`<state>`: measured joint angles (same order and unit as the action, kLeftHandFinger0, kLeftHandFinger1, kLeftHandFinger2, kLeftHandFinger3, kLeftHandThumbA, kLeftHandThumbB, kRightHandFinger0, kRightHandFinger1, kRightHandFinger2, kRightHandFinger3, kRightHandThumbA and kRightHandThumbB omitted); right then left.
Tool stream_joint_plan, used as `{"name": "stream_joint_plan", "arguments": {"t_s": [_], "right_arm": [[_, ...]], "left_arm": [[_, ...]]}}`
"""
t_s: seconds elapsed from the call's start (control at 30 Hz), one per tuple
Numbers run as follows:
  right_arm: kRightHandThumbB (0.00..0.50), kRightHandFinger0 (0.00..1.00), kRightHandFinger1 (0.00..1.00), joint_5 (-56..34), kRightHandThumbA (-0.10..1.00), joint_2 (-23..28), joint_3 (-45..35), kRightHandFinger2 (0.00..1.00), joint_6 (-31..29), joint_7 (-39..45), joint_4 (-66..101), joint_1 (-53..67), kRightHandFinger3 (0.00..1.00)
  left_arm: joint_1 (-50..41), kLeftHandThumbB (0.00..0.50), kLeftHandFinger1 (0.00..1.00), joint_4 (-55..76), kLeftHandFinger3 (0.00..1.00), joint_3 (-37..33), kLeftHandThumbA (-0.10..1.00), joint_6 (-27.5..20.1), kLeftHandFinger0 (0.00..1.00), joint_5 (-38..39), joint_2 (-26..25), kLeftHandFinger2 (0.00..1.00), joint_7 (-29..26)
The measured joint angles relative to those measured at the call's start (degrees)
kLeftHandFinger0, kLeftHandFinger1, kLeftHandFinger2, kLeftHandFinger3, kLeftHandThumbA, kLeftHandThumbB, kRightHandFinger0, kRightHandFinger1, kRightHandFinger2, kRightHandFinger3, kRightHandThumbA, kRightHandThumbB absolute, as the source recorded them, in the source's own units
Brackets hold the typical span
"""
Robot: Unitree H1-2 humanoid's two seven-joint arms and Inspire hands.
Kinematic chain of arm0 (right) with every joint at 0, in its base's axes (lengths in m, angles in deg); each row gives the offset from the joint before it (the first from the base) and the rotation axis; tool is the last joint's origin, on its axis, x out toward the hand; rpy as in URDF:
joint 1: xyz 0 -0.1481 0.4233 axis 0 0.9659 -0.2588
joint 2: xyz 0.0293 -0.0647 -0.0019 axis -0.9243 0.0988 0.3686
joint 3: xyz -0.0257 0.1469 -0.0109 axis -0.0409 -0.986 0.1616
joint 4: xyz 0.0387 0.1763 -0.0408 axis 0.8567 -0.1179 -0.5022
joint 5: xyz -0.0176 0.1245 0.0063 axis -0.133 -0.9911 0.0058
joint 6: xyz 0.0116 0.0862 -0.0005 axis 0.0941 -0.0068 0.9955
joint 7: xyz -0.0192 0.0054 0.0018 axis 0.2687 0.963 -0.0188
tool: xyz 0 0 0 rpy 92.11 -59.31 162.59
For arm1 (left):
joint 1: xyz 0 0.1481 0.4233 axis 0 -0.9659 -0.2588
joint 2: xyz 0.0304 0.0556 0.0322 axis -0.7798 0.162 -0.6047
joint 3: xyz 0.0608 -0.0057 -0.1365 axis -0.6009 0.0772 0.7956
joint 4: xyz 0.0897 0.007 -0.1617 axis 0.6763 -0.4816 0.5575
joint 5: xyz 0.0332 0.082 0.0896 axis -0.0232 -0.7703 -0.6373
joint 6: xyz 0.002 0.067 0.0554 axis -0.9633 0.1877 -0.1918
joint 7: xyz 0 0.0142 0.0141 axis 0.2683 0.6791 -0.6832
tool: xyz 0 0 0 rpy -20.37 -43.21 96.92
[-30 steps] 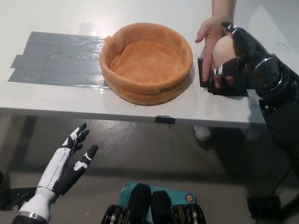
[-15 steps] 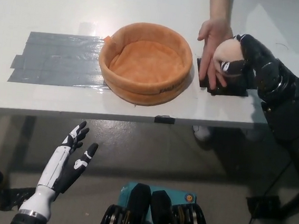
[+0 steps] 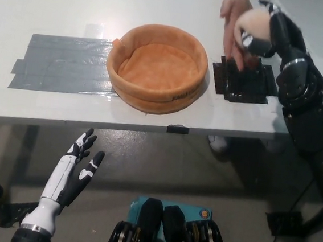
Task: A person hands a emotional support dumpling to the robot which it grabs with its right hand and places in the soft place kept infront of it in the centre of the desk
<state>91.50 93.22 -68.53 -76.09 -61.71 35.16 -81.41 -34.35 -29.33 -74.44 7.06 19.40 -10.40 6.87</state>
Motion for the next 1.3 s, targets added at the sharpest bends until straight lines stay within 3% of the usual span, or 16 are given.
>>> {"name": "stream_joint_plan", "arguments": {"t_s": [0.07,0.17,0.3,0.37,0.4,0.53,0.73,0.83,0.93,0.97,1.0,1.03,1.07,1.1,1.17,1.3], "right_arm": [[0.133,0.01,0.5,0.27,-0.1,-0.24,0.0,0.93,-0.57,-1.09,4.05,0.17,0.9],[0.155,0.01,0.44,0.63,-0.1,-1.0,0.0,0.86,-0.86,-2.02,10.58,0.48,0.83],[0.199,0.0,0.43,1.26,-0.1,-3.32,0.47,0.94,-0.98,-2.49,19.07,0.78,0.98],[0.197,0.07,0.53,1.87,-0.1,-4.88,1.4,0.99,-1.43,-2.73,20.84,0.67,1.0],[0.205,0.0,0.47,2.09,-0.1,-5.69,1.85,0.94,-1.7,-2.83,21.03,0.66,0.98],[0.21,0.0,0.42,2.98,-0.1,-8.88,4.26,0.85,-2.22,-2.91,18.92,0.38,0.78],[0.178,0.0,0.41,4.75,-0.1,-12.08,7.42,0.84,-3.58,-4.29,5.54,-2.46,0.68],[0.206,0.0,0.37,4.96,-0.1,-13.33,7.91,0.76,-4.35,-4.89,-0.21,-3.1,0.55],[0.221,0.01,0.4,5.01,-0.1,-14.57,8.26,0.85,-5.47,-6.01,-6.6,-3.53,0.7],[0.258,0.19,0.59,5.01,-0.04,-14.81,8.28,0.99,-5.66,-6.27,-7.77,-3.52,0.98],[0.307,0.6,0.97,4.97,0.23,-15.11,8.28,1.0,-5.67,-6.28,-8.91,-3.52,1.0],[0.306,0.9,1.0,4.95,0.28,-15.28,8.36,1.0,-5.46,-6.12,-9.86,-3.51,1.0],[0.331,1.0,1.0,4.94,0.37,-15.35,8.58,1.0,-5.32,-5.53,-10.41,-3.54,1.0],[0.367,1.0,1.0,4.93,0.55,-15.34,8.86,1.0,-5.14,-4.93,-10.82,-3.6,1.0],[0.405,1.0,1.0,4.92,0.77,-15.27,9.59,1.0,-4.64,-3.21,-11.24,-3.71,1.0],[0.452,1.0,1.0,4.59,0.97,-14.81,10.33,1.0,-3.78,0.87,-10.0,-3.69,1.0]], "left_arm": [[0.13,0.014,1.0,-0.01,1.0,0.0,0.88,0.0,1.0,0.0,0.0,1.0,0.0],[0.13,0.018,1.0,-0.03,1.0,0.0,0.88,0.0,1.0,-0.01,0.0,1.0,0.0],[0.11,0.022,1.0,-0.03,1.0,0.03,0.89,-0.01,1.0,-0.03,-0.01,1.0,-0.01],[0.11,0.027,1.0,-0.03,1.0,0.0,0.89,-0.02,1.0,-0.08,0.0,1.0,-0.01],[0.12,0.026,1.0,-0.03,1.0,-0.01,0.89,-0.02,1.0,-0.1,0.01,1.0,-0.01],[0.11,0.011,1.0,-0.02,1.0,0.02,0.87,0.04,1.0,-0.1,0.03,1.0,-0.01],[0.12,0.002,1.0,-0.03,1.0,0.01,0.87,-0.01,1.0,-0.03,0.04,1.0,0.0],[0.13,0.006,1.0,-0.03,1.0,-0.01,0.87,-0.01,1.0,-0.07,0.03,1.0,0.0],[0.18,0.013,1.0,-0.03,1.0,-0.03,0.87,0.0,1.0,-0.08,0.03,1.0,0.02],[0.18,0.014,1.0,-0.02,1.0,-0.03,0.88,0.0,1.0,-0.1,0.02,1.0,0.02],[0.18,0.014,1.0,-0.02,1.0,-0.03,0.87,0.02,1.0,-0.13,0.02,1.0,0.02],[0.19,0.014,1.0,-0.01,1.0,-0.03,0.87,0.03,1.0,-0.14,0.02,1.0,0.02],[0.19,0.014,1.0,-0.01,1.0,-0.03,0.87,0.03,1.0,-0.13,0.01,1.0,0.02],[0.21,0.011,1.0,-0.01,1.0,-0.03,0.87,0.03,1.0,-0.12,0.01,1.0,0.03],[0.21,0.01,1.0,-0.02,1.0,-0.02,0.87,0.02,1.0,-0.11,0.0,1.0,0.03],[0.24,0.012,1.0,-0.02,1.0,-0.04,0.87,0.0,1.0,-0.16,-0.02,1.0,0.03]]}}
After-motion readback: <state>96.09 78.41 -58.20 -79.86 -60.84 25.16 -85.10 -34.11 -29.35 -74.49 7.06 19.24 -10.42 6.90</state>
